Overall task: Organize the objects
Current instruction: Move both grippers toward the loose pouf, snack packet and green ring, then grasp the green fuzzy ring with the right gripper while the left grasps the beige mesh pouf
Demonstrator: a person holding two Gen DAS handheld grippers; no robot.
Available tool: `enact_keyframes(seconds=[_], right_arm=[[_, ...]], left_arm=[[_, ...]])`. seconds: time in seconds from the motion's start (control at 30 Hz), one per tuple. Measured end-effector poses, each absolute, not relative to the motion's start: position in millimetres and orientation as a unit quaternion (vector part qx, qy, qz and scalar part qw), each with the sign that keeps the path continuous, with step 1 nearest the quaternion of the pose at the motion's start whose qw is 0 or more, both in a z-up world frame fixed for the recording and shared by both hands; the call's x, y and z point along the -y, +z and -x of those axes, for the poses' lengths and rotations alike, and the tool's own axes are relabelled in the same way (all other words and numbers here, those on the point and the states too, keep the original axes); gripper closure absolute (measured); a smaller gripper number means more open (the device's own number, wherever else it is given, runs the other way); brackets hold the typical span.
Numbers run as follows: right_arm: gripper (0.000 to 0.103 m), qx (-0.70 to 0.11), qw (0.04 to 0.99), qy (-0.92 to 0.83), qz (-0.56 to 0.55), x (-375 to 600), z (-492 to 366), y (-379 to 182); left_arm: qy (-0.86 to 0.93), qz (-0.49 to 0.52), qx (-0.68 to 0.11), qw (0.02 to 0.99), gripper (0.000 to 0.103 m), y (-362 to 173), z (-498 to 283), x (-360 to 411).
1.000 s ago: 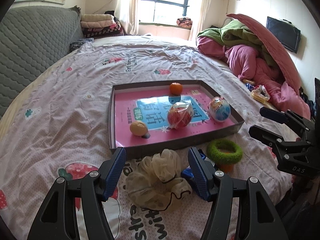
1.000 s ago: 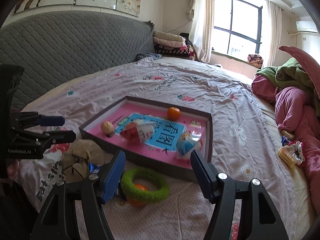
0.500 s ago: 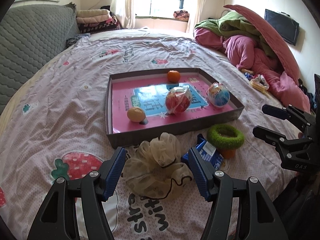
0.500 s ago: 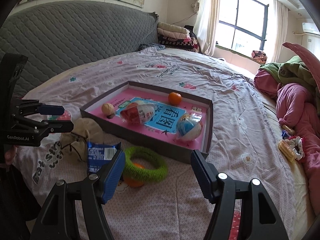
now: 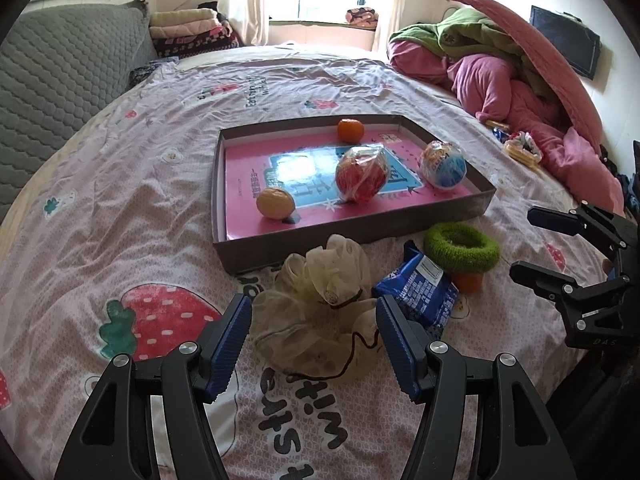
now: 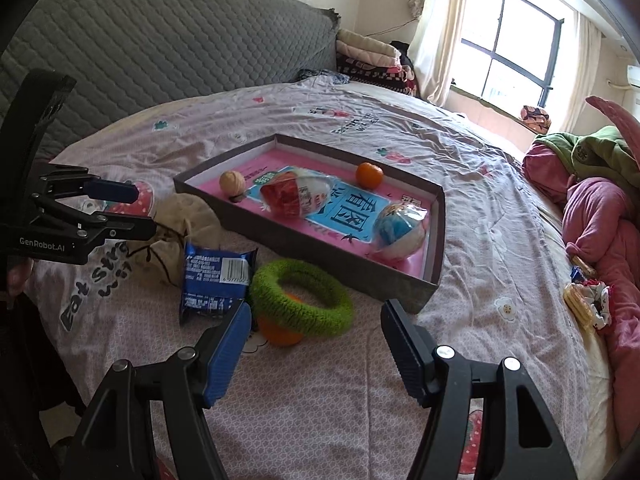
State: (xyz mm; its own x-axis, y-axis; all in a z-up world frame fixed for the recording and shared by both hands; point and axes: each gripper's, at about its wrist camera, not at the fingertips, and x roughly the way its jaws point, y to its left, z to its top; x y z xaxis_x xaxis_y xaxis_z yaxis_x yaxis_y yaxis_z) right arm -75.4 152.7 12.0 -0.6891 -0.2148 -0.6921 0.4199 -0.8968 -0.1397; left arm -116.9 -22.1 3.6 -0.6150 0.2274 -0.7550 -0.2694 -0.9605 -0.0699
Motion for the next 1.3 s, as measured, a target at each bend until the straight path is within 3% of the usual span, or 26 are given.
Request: enact_keyframes(seconds=[0.87,1.3], right_arm=[[0.036,-0.207,0.161,-0.887,-0.379,-123,94,-16],[0.037,-0.199,0.143,-0.89,-0.385,-118,109,-20]], left_arm=[[0.885,0.441,-0.036,0.146,0.037,-12,125,12],[0.886,0.445,-0.027,0.127,0.037,-19,136,18]])
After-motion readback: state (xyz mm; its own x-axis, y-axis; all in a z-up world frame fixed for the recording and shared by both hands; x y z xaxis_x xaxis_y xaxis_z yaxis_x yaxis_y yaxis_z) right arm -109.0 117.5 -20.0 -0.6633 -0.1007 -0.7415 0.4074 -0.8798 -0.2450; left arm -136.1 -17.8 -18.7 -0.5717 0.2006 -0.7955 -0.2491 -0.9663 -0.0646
